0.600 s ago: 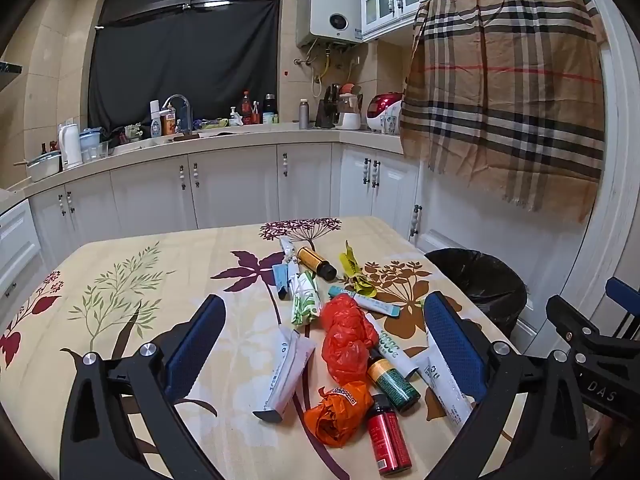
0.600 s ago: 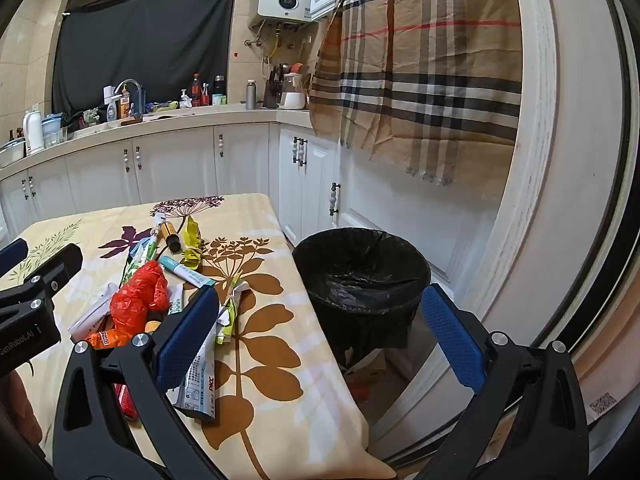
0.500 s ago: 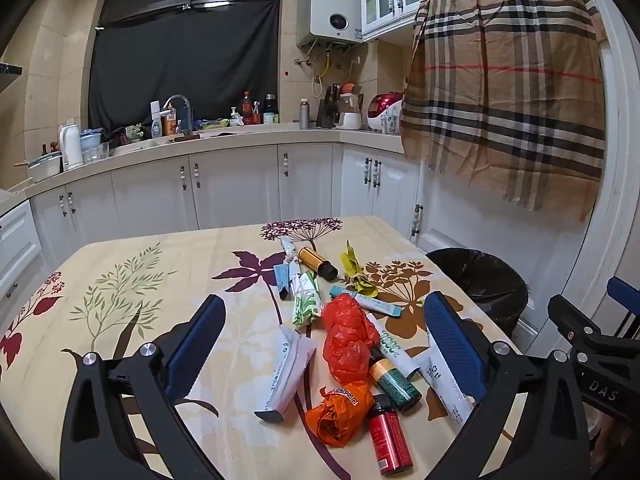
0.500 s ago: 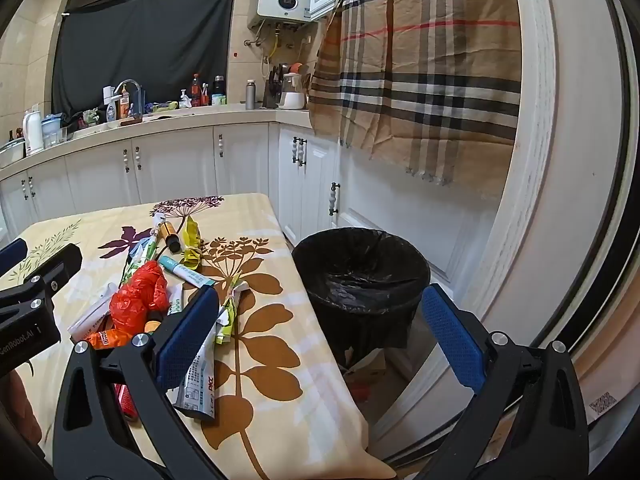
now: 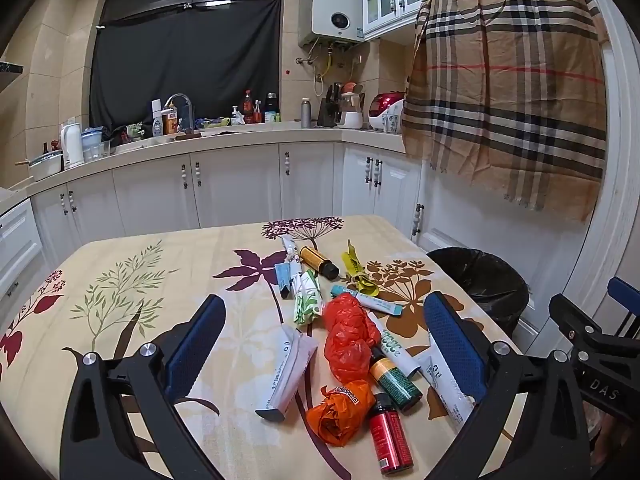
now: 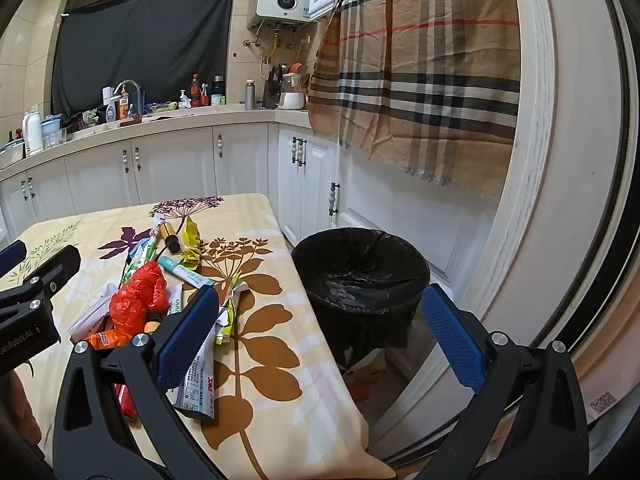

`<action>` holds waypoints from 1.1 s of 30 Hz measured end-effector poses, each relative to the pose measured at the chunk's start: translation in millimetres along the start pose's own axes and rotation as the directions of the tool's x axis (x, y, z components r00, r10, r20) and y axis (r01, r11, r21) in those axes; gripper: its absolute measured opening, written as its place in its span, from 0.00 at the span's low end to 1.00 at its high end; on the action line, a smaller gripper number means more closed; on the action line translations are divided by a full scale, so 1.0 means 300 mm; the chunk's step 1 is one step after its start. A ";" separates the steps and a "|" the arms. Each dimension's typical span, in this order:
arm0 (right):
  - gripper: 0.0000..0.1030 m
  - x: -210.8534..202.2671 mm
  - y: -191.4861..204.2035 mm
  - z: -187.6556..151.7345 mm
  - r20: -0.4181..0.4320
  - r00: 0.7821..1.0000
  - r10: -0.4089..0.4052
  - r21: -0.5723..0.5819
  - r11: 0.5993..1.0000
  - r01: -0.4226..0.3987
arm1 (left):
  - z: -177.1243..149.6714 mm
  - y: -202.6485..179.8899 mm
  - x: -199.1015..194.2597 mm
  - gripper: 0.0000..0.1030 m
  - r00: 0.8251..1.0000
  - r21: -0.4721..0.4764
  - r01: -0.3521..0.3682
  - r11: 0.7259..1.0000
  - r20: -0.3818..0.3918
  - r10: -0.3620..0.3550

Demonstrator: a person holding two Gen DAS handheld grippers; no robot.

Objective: Collect trash

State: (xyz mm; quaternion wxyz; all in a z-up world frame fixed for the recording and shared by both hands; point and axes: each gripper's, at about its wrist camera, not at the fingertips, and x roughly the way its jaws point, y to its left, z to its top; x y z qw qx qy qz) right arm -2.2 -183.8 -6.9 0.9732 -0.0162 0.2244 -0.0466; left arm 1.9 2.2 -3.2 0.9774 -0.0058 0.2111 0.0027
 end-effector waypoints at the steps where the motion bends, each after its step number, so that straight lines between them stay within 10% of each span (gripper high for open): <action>1: 0.96 0.000 0.000 0.000 0.000 1.000 0.000 0.000 1.000 0.000 | 0.000 0.000 0.000 0.94 1.000 0.000 -0.001 1.000 0.000 0.001; 33: 0.96 -0.002 -0.001 -0.002 0.001 1.000 0.000 0.001 1.000 0.000 | -0.005 0.005 0.014 0.94 1.000 0.003 0.002 1.000 -0.007 -0.002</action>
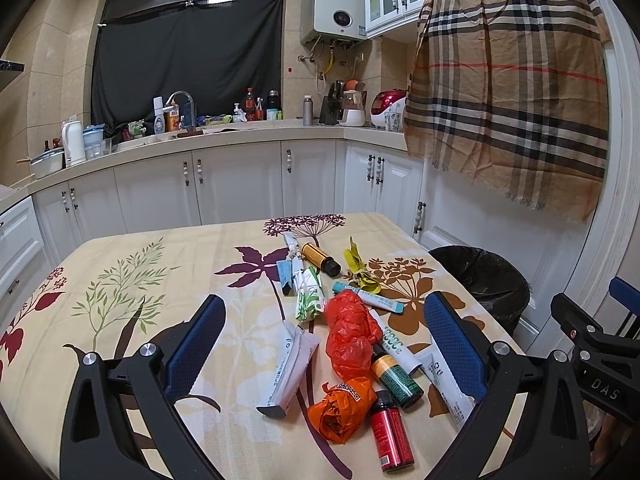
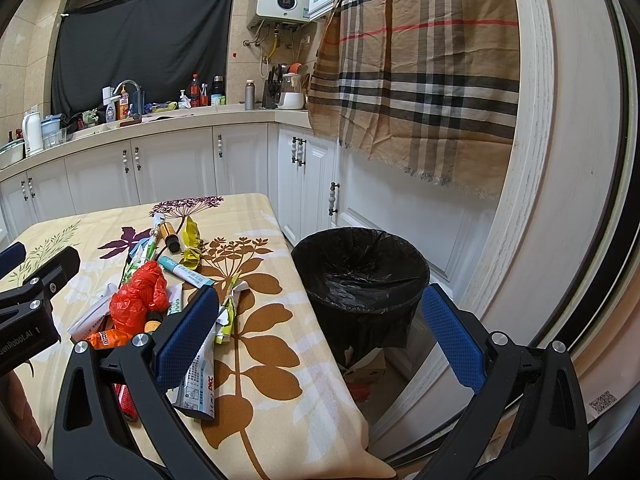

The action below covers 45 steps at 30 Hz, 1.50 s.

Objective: Collect trash

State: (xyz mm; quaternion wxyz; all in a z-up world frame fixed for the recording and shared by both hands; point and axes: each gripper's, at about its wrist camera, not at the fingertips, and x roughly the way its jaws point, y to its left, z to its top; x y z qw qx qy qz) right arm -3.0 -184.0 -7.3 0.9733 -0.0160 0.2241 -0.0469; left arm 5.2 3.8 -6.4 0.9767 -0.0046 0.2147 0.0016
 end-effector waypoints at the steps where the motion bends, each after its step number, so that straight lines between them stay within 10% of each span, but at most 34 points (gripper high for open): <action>1: 0.96 0.000 0.000 0.000 0.000 1.000 0.000 0.000 1.000 0.000 | -0.001 0.000 0.002 0.94 1.000 0.000 0.001 1.000 0.000 -0.001; 45: 0.96 -0.003 0.002 -0.007 -0.006 1.000 0.003 0.003 1.000 -0.003 | -0.017 -0.002 -0.007 0.94 1.000 0.001 0.008 1.000 -0.018 -0.008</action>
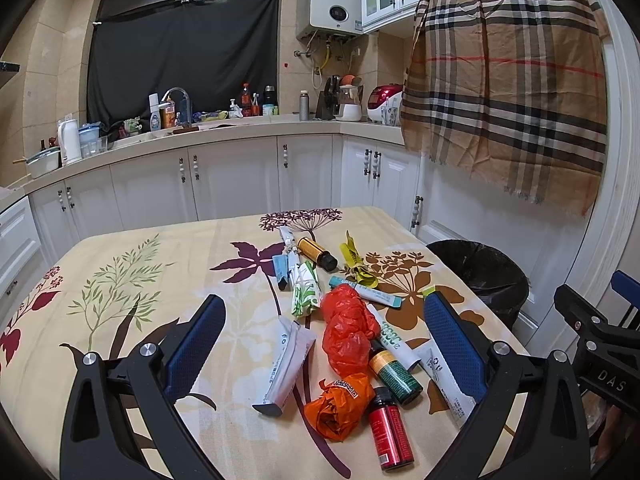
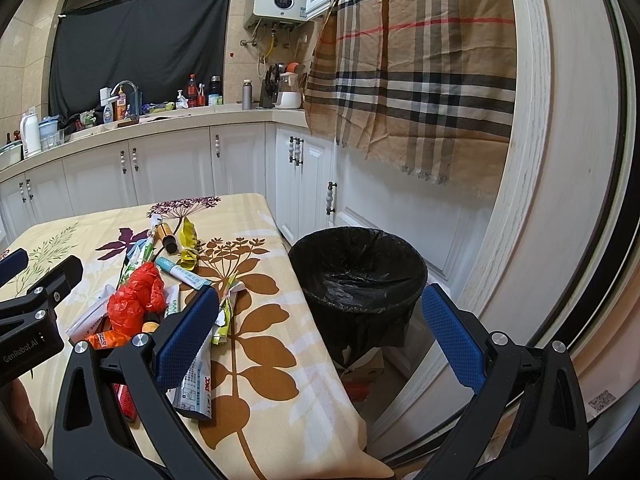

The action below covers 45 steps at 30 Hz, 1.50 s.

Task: Collect trash
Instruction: 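Grasp the white toothpaste tube with the right gripper while the left grasps another tube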

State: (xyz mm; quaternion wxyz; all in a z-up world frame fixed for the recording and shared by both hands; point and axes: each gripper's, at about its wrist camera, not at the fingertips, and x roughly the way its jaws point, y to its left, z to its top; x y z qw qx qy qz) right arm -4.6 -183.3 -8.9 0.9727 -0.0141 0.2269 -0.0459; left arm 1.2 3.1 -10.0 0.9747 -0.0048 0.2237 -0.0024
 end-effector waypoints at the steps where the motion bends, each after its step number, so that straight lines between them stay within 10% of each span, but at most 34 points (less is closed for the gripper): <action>1: 0.96 0.005 -0.007 0.002 -0.003 1.000 0.002 0.000 1.000 -0.002 | -0.001 0.003 0.007 0.94 1.000 -0.002 0.003 1.000 -0.006 -0.003; 10: 0.94 0.037 0.054 -0.028 -0.031 0.998 0.056 -0.017 0.998 -0.056 | -0.040 0.085 0.046 0.93 0.996 -0.029 -0.036 0.999 -0.088 0.033; 14: 0.78 0.065 0.098 -0.045 -0.071 0.992 0.099 -0.033 0.994 -0.102 | -0.061 0.138 0.059 0.92 0.992 -0.037 -0.065 0.997 -0.115 0.060; 17: 0.76 0.080 0.129 -0.063 -0.095 0.988 0.126 -0.044 0.991 -0.130 | -0.073 0.164 0.069 0.63 0.987 -0.036 -0.089 0.995 -0.136 0.083; 35: 0.23 0.159 0.247 -0.165 -0.260 0.928 0.265 -0.073 0.953 -0.293 | -0.130 0.217 0.073 0.62 0.979 -0.062 -0.056 0.997 -0.197 0.043; 45: 0.21 0.122 0.219 -0.135 -0.206 0.944 0.259 -0.074 0.957 -0.279 | -0.125 0.168 0.106 0.59 0.977 -0.034 -0.020 0.999 -0.211 0.012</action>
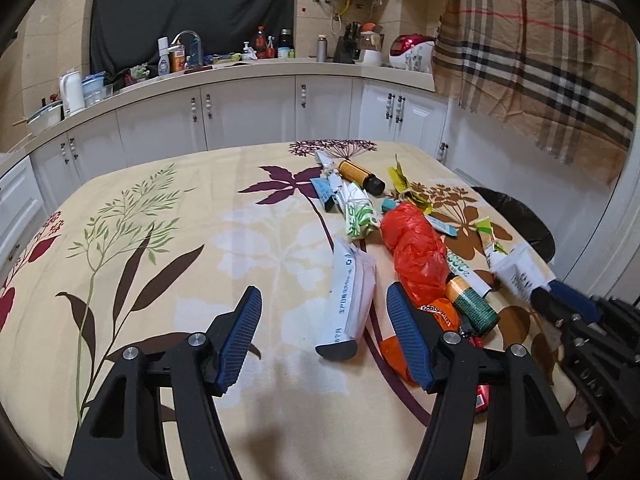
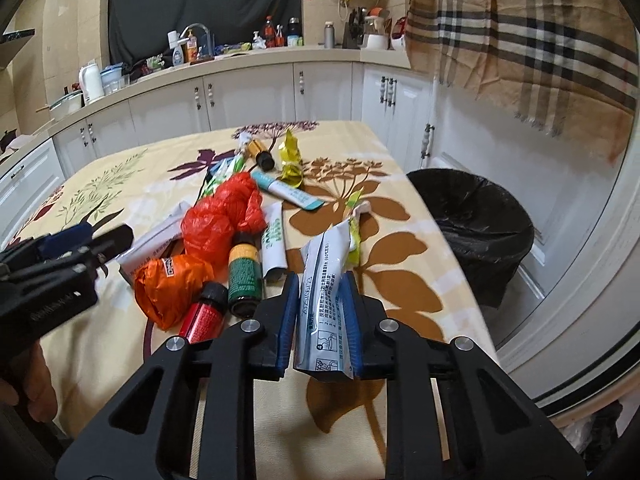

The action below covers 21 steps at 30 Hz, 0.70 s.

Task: Collect trash
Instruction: 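Grasp the white toothpaste tube with the right gripper while the left grasps another tube, then carry both tubes to the black bin and open both grippers to drop them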

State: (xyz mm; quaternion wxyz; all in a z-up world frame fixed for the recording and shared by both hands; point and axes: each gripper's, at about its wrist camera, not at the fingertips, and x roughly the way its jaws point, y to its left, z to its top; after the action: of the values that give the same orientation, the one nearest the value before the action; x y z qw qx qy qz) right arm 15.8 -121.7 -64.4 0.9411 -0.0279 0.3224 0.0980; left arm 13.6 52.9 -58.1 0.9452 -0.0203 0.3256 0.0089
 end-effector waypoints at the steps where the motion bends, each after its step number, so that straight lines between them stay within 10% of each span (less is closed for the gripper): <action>1: 0.21 -0.005 -0.005 0.002 0.005 1.000 -0.003 0.002 1.000 0.003 | -0.002 -0.004 0.007 0.52 1.000 0.005 0.000 1.000 -0.009 0.000; 12: 0.21 0.000 -0.039 0.010 0.014 1.000 -0.008 0.030 1.000 0.008 | -0.021 -0.018 0.058 0.13 0.994 0.006 0.074 0.997 -0.078 -0.073; 21: 0.20 -0.013 -0.048 0.034 0.039 0.999 -0.015 0.033 0.999 0.013 | 0.013 0.011 0.001 0.08 0.998 -0.016 0.060 0.998 -0.008 -0.060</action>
State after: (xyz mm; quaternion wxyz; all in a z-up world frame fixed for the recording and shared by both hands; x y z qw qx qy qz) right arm 21.8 -135.3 -54.0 0.9482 -0.0129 0.3054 0.0866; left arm 16.3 56.3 -55.3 0.9435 -0.0376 0.3287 -0.0170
